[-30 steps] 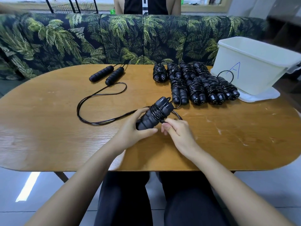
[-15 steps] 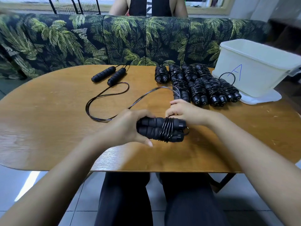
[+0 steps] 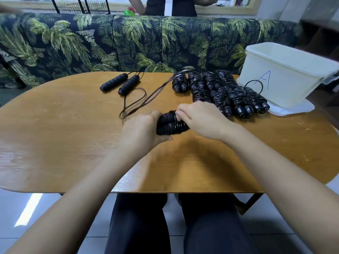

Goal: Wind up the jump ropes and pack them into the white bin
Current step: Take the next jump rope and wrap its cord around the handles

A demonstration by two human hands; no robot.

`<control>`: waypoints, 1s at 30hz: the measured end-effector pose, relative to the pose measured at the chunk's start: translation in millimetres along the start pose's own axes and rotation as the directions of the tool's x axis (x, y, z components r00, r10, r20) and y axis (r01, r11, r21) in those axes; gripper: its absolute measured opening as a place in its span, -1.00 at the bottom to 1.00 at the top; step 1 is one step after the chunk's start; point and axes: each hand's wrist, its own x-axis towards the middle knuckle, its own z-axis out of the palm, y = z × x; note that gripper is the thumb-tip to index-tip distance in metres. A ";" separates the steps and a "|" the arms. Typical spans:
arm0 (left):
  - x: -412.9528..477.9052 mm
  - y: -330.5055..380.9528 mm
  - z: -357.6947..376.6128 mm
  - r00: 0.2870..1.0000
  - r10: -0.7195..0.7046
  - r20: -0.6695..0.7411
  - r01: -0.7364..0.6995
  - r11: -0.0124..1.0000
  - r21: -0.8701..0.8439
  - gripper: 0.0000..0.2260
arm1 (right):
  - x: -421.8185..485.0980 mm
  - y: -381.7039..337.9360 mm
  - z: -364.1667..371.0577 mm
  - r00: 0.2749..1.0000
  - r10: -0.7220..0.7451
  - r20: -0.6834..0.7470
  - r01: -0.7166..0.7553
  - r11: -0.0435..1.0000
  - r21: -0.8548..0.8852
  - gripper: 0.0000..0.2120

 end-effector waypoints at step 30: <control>1.9 -27.5 0.8 0.872 0.092 0.480 0.314 0.648 -0.694 -0.60 | -58.0 50.1 12.3 0.893 -0.175 0.415 -0.329 0.376 0.866 -0.62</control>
